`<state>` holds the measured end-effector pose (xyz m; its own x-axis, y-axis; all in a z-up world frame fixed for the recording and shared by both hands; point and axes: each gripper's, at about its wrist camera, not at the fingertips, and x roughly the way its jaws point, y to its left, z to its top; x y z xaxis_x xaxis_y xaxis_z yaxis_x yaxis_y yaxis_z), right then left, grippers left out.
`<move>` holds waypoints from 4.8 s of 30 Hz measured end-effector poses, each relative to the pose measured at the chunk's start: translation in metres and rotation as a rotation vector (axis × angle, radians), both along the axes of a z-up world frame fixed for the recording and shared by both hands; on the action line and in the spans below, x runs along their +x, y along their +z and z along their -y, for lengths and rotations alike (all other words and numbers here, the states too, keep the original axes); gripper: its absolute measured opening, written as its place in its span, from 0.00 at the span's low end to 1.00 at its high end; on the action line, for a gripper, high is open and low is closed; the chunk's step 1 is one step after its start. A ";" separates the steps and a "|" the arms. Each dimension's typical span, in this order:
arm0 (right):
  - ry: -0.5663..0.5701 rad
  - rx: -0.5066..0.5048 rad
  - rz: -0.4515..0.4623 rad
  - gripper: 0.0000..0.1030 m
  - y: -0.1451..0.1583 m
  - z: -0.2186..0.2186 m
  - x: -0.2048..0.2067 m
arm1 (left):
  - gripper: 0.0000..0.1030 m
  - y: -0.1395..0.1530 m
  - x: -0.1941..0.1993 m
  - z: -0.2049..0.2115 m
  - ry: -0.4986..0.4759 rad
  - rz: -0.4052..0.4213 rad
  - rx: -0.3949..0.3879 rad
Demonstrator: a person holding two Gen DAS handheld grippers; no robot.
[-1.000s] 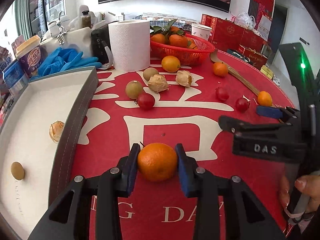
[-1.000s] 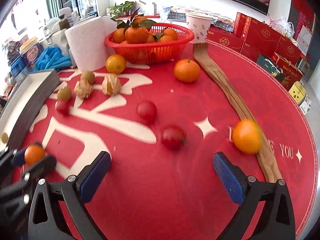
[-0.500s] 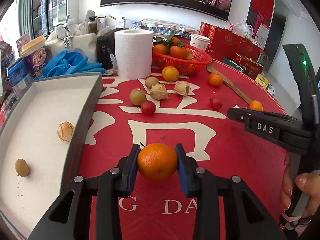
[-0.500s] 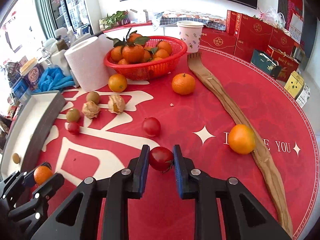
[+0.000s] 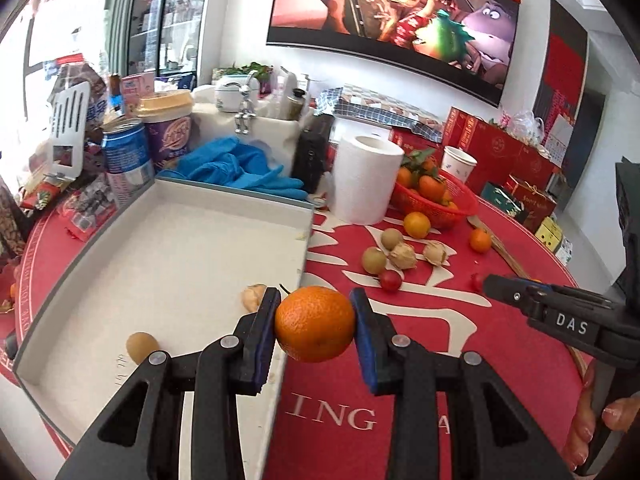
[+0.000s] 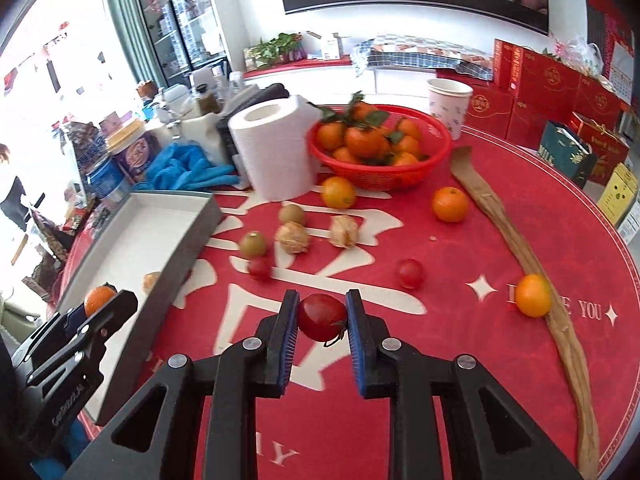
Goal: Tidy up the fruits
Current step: 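Lower the orange and tomato into the white tray and open both grippers, then move both open grippers back over the fruits on the tablecloth, then grasp a red tomato on the tablecloth with the left gripper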
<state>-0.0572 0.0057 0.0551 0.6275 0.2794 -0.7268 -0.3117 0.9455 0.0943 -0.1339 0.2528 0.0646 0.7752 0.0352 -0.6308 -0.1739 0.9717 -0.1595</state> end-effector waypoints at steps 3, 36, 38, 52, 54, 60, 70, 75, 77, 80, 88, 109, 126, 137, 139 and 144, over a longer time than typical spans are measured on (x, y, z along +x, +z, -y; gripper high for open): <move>0.038 0.002 0.001 0.24 0.001 -0.020 -0.001 | 0.38 0.001 -0.004 -0.021 0.070 0.008 0.001; 0.360 -0.024 -0.151 0.24 -0.047 -0.182 -0.008 | 0.38 -0.052 -0.034 -0.134 0.397 -0.152 -0.203; 0.366 -0.028 -0.153 0.24 -0.049 -0.182 -0.008 | 0.38 -0.051 -0.034 -0.134 0.402 -0.150 -0.195; 0.278 0.176 -0.019 1.00 0.009 -0.129 -0.013 | 0.79 -0.017 -0.045 -0.105 0.402 0.029 -0.031; 0.221 0.153 -0.015 1.00 0.005 -0.106 -0.016 | 0.79 -0.015 -0.043 -0.091 0.326 0.038 -0.024; -0.020 0.069 -0.085 1.00 -0.027 -0.006 -0.015 | 0.80 -0.006 -0.041 -0.040 0.116 0.091 0.043; -0.242 0.013 -0.109 1.00 -0.054 0.121 -0.023 | 0.81 0.002 -0.032 0.079 -0.208 0.001 0.129; -0.237 -0.037 -0.055 1.00 -0.054 0.126 -0.031 | 0.81 -0.013 -0.018 0.120 -0.282 -0.112 0.172; -0.248 -0.065 -0.033 1.00 -0.057 0.125 -0.032 | 0.81 -0.021 -0.011 0.128 -0.283 -0.153 0.196; -0.246 -0.088 -0.033 1.00 -0.059 0.123 -0.029 | 0.81 -0.033 0.002 0.134 -0.264 -0.206 0.206; -0.260 -0.148 -0.038 1.00 -0.063 0.118 -0.026 | 0.81 -0.054 0.027 0.141 -0.215 -0.271 0.180; -0.275 -0.149 -0.038 1.00 -0.063 0.119 -0.026 | 0.84 -0.056 0.032 0.134 -0.202 -0.271 0.133; -0.270 -0.150 -0.038 1.00 -0.063 0.120 -0.027 | 0.74 -0.038 0.074 0.098 -0.175 -0.286 0.176; -0.269 -0.151 -0.038 1.00 -0.063 0.120 -0.027 | 0.60 -0.054 0.125 0.081 -0.082 -0.326 0.112; -0.269 -0.150 -0.038 1.00 -0.063 0.120 -0.027 | 0.53 -0.054 0.126 0.083 -0.084 -0.323 0.113; -0.269 -0.151 -0.038 1.00 -0.063 0.120 -0.027 | 0.27 -0.053 0.128 0.085 -0.087 -0.304 0.112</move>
